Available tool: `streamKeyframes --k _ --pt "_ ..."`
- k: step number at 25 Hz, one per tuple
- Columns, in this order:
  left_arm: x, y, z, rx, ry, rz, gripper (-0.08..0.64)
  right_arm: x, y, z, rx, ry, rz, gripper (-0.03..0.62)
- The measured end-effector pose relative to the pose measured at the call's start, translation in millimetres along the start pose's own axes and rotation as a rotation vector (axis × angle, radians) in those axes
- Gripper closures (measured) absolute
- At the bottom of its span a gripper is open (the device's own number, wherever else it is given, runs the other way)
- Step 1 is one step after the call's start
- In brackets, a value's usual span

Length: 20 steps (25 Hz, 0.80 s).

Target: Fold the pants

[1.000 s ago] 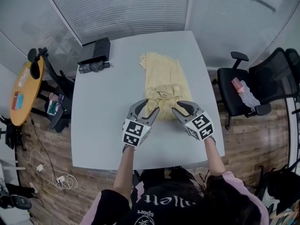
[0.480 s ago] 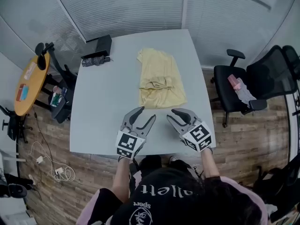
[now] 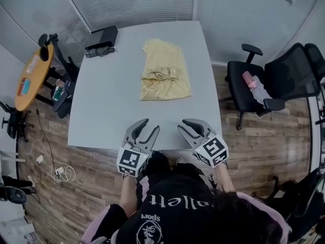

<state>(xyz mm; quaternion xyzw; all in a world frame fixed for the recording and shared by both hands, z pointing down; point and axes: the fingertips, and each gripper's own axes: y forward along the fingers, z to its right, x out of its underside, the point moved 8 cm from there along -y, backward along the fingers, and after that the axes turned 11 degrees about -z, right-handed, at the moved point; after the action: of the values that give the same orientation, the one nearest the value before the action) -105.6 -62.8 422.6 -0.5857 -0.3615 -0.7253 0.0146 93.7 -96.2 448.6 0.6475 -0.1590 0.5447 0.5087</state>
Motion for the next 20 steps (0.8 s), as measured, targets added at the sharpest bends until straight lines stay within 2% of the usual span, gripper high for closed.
streamKeyframes --k 10,15,20 --pt "7 -24 18 -0.042 -0.014 -0.020 0.383 17 -15 -23 -0.024 0.005 -0.011 0.506" --pt "10 -41 11 -0.050 -0.016 -0.012 0.397 13 -12 -34 -0.005 0.010 -0.018 0.517" --pt "18 -64 4 -0.023 0.007 -0.015 0.410 7 -11 -56 0.041 0.032 -0.001 0.528"
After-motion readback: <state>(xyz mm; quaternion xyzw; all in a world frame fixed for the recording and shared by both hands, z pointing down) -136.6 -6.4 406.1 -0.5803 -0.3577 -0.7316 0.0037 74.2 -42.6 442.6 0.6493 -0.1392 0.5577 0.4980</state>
